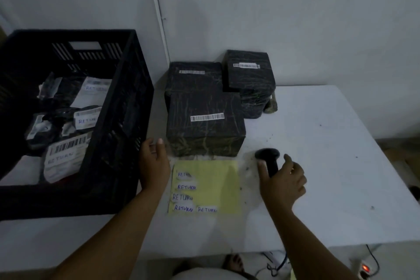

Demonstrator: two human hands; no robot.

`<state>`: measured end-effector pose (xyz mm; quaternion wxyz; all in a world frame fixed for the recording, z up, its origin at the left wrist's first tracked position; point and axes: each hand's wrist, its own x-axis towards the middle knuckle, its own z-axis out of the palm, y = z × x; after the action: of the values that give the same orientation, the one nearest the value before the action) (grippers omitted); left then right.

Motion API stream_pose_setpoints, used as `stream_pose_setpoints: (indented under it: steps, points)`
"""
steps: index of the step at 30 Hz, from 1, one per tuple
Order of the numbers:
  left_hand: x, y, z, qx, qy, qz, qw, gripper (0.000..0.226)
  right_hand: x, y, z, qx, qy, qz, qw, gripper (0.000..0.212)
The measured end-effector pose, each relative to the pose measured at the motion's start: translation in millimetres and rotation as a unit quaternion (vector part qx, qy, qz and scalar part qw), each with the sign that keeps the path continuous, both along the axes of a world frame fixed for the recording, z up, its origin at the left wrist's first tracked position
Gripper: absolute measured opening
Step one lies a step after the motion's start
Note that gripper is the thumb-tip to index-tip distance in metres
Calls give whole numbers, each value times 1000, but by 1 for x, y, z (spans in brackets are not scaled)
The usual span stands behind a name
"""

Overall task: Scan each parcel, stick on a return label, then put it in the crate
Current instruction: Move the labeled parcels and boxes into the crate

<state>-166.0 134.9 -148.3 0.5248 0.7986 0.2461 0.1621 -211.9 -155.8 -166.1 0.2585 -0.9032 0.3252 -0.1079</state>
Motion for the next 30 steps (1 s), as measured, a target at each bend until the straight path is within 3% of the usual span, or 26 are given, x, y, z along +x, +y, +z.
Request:
stream_pose_setpoints:
  steps: [3, 5, 7, 10, 17, 22, 30]
  points:
    - [-18, 3, -15, -23, 6, -2, 1000, 46, -13, 25, -3, 2, -49, 36, 998, 68]
    - [-27, 5, -24, -9, 30, -32, 999, 37, -20, 44, -7, -9, -70, 117, 991, 51]
    - [-38, 8, -36, 57, 72, -88, 992, 25, -26, 62, -13, 5, -53, 227, 973, 34]
    - [-53, 11, -52, 110, 142, -155, 972, 28, -23, 85, -21, 30, -1, 326, 945, 23]
    - [-51, 11, -57, 208, 194, -201, 937, 48, 16, 138, -23, -4, 38, 378, 925, 25]
    - [-46, 12, -61, 293, 232, -226, 900, 47, 37, 164, -27, -52, 82, 427, 899, 31]
    - [-43, 15, -61, 317, 229, -245, 887, 43, 44, 174, -36, -115, 114, 449, 879, 22]
